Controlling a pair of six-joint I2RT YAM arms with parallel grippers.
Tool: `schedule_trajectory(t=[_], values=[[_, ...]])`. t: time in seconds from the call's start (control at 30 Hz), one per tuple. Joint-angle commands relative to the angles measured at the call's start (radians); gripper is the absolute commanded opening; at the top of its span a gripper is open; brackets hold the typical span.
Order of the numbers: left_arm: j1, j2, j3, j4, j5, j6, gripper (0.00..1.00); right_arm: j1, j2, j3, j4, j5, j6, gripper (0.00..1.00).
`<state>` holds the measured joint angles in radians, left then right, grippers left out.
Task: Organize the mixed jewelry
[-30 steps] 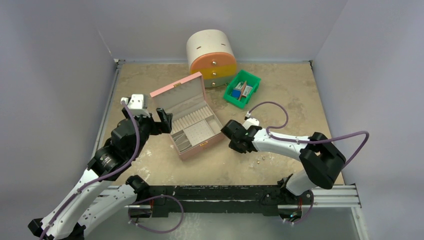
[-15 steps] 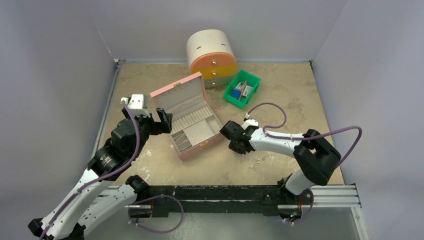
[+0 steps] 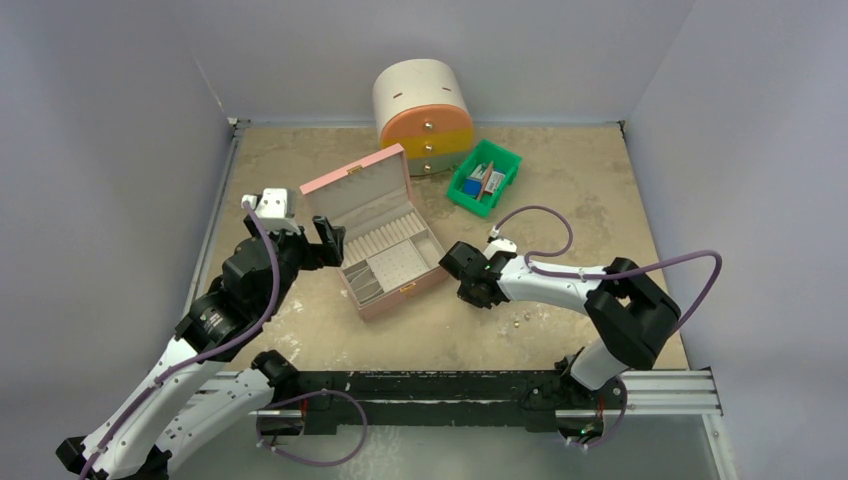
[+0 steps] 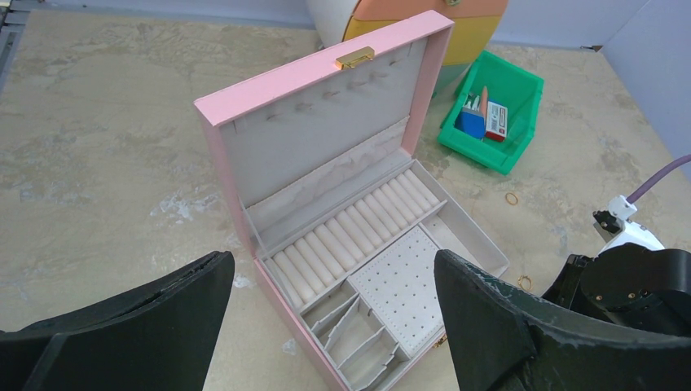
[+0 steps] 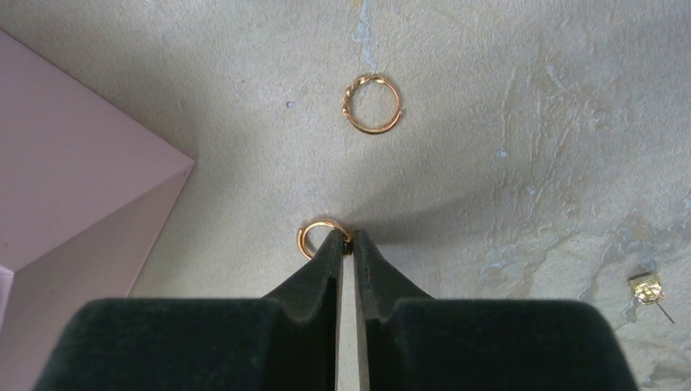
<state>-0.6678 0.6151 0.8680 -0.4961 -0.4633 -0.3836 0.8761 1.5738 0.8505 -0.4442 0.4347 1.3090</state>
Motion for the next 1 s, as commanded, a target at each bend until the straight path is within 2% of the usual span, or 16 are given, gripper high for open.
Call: schedule_trajectory(t=[0.0, 0.1, 0.23, 0.4, 0.67, 0.87, 0.97], values=[[0.007, 0.0, 0.013, 0.031, 0.006, -0.004, 0.93, -0.003, 0.002, 0.001, -0.031, 0.022, 0.026, 0.08], [0.007, 0.0, 0.014, 0.029, 0.004, -0.005, 0.93, -0.003, -0.008, -0.007, -0.029, 0.014, 0.013, 0.0], [0.008, 0.0, 0.011, 0.029, 0.005, -0.011, 0.93, -0.003, -0.057, -0.035, 0.002, 0.007, -0.027, 0.0], [0.006, 0.0, 0.007, 0.041, 0.036, -0.035, 0.99, -0.002, -0.147, -0.062, 0.041, 0.015, -0.123, 0.0], [0.006, 0.017, 0.024, 0.055, 0.111, -0.096, 0.98, 0.002, -0.309, -0.073, 0.135, 0.001, -0.411, 0.0], [0.007, 0.058, 0.037, 0.029, 0.24, -0.186, 0.9, 0.005, -0.419, -0.121, 0.352, -0.159, -0.659, 0.0], [0.006, 0.068, 0.032, 0.03, 0.294, -0.256, 0.87, 0.02, -0.42, -0.083, 0.386, -0.216, -0.734, 0.0]])
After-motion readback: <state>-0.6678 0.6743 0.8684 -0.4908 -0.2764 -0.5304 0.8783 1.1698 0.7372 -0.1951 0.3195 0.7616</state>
